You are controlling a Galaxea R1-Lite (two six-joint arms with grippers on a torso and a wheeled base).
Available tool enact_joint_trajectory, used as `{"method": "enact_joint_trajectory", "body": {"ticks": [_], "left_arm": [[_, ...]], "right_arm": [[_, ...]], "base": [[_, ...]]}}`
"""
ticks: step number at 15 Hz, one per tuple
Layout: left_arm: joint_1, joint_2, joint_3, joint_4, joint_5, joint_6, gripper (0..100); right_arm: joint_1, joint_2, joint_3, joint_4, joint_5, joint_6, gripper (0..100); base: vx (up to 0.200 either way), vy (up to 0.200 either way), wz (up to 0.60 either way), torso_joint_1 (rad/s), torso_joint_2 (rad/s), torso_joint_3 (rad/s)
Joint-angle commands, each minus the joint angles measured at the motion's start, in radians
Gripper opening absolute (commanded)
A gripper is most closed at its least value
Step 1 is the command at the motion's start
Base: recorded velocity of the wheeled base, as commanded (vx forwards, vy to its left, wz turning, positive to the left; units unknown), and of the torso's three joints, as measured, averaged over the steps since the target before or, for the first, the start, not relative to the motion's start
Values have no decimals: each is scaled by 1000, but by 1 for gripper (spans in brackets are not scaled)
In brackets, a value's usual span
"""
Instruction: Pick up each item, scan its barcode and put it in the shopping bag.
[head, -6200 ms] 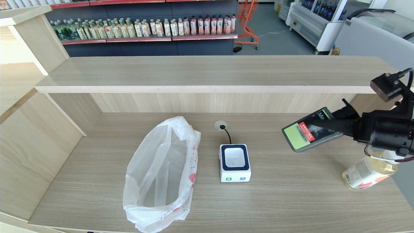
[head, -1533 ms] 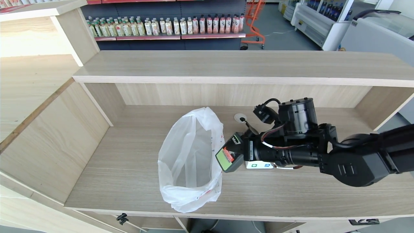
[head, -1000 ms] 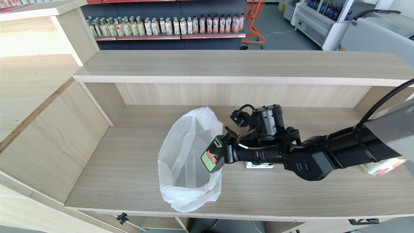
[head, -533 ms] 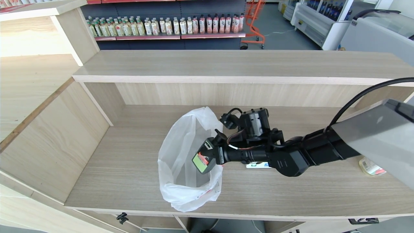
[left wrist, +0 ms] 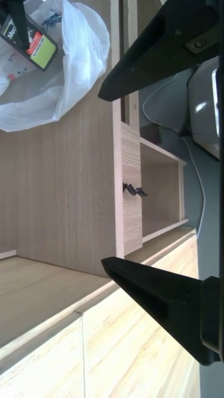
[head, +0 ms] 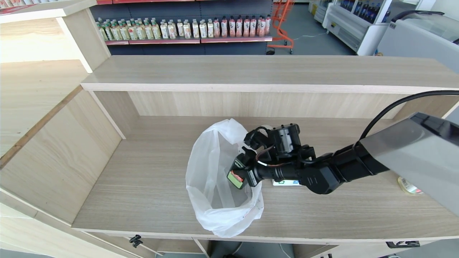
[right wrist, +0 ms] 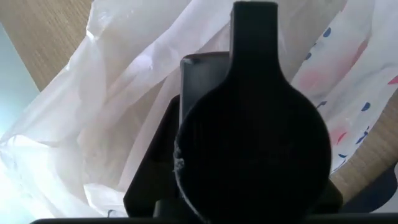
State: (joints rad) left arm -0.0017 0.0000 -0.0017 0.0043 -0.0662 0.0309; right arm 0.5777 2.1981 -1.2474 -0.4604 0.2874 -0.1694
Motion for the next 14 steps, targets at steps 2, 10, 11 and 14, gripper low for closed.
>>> {"method": "enact_joint_trajectory", "body": {"ticks": [2, 10, 11, 14], "left_arm": [[0, 2, 0, 0, 0, 0, 100], [0, 2, 0, 0, 0, 0, 100], [0, 2, 0, 0, 0, 0, 100], [0, 2, 0, 0, 0, 0, 100]], "right_arm": [[-16, -29, 29, 0, 1, -16, 0], [-2, -144, 60, -35, 24, 292, 100], [-21, -198, 102, -35, 25, 363, 100], [-107, -414, 264, -24, 104, 482, 100]], "base": [[0, 0, 0, 0, 0, 0], [0, 0, 0, 0, 0, 0], [0, 0, 0, 0, 0, 0], [0, 0, 0, 0, 0, 0]]}}
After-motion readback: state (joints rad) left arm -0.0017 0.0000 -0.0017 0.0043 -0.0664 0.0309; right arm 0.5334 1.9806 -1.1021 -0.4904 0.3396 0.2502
